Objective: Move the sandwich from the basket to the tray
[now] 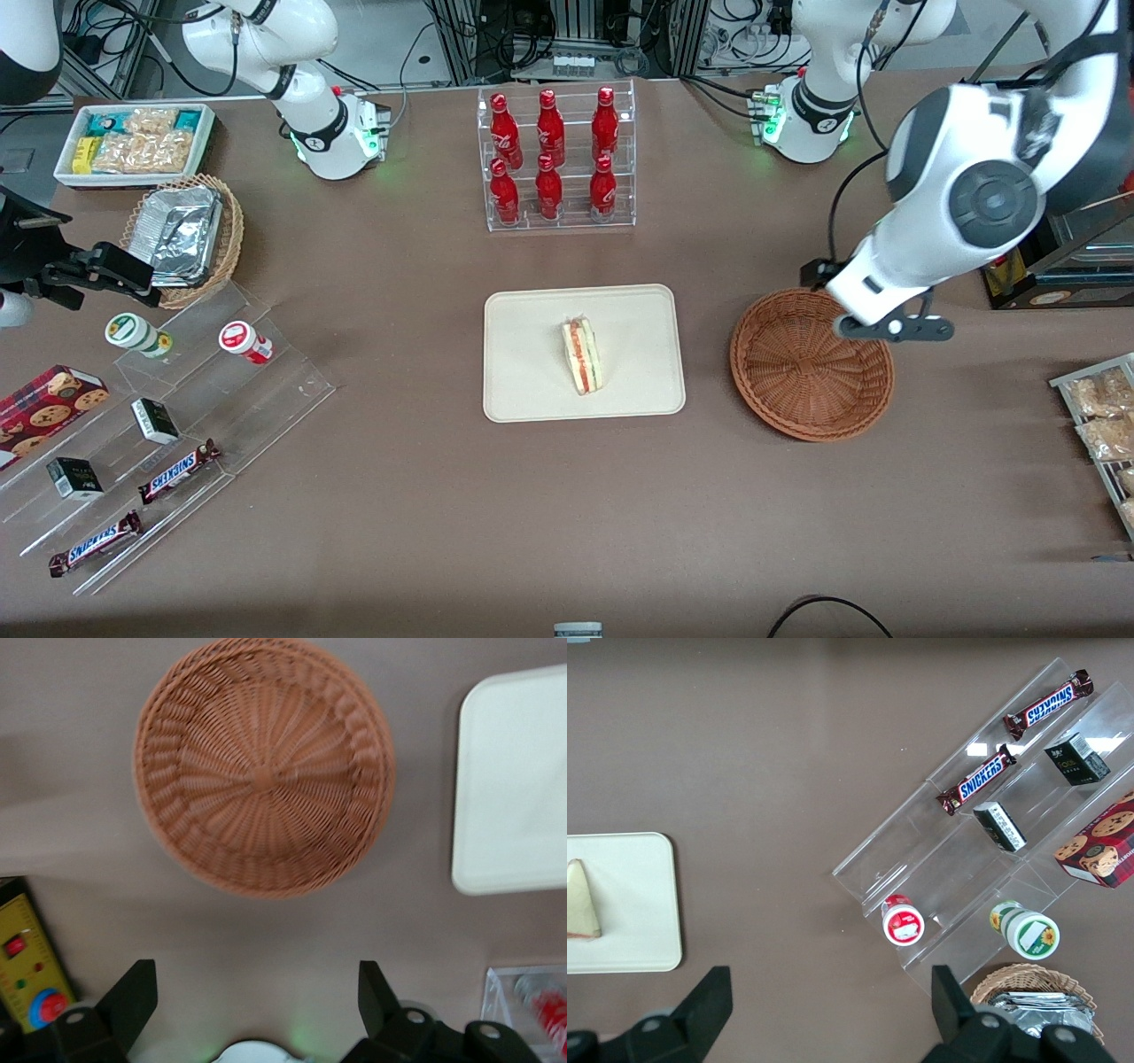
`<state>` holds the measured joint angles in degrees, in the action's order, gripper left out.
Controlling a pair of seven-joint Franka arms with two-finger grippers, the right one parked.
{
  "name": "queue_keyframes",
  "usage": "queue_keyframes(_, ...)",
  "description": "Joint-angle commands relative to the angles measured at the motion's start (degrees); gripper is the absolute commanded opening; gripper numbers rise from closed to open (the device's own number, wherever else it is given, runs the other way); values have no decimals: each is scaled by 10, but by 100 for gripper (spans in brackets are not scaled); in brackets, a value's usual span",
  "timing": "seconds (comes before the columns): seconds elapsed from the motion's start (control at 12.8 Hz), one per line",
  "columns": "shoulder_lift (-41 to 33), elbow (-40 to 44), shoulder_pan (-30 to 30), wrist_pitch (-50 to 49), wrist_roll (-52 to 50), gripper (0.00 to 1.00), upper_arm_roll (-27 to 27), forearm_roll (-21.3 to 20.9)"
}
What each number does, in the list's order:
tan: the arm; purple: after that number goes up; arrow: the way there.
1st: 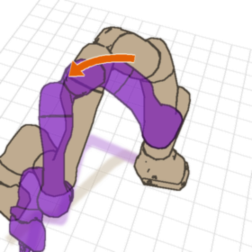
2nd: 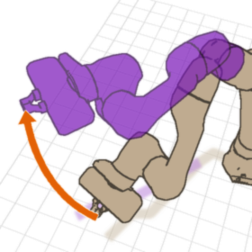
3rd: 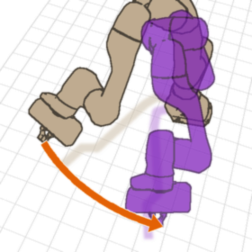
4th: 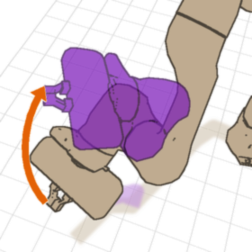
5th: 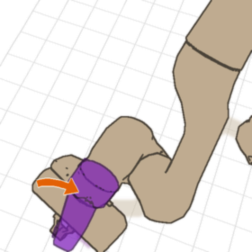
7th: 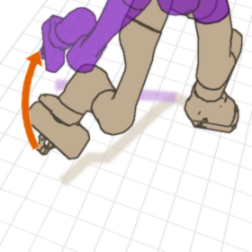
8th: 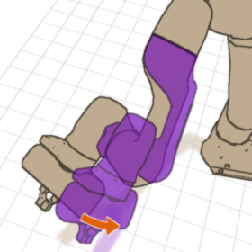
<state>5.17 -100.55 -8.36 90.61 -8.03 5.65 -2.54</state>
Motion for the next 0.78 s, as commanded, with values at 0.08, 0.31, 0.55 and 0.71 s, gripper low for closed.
queue_keyframes(0.08,-61,-6,77,-47,65,100,23,1)
queue_keyframes(0.31,-80,28,115,-89,125,100,17,5)
queue_keyframes(0.55,-87,49,128,-99,127,100,0,5)
queue_keyframes(0.71,-89,49,128,-95,125,100,-12,7)
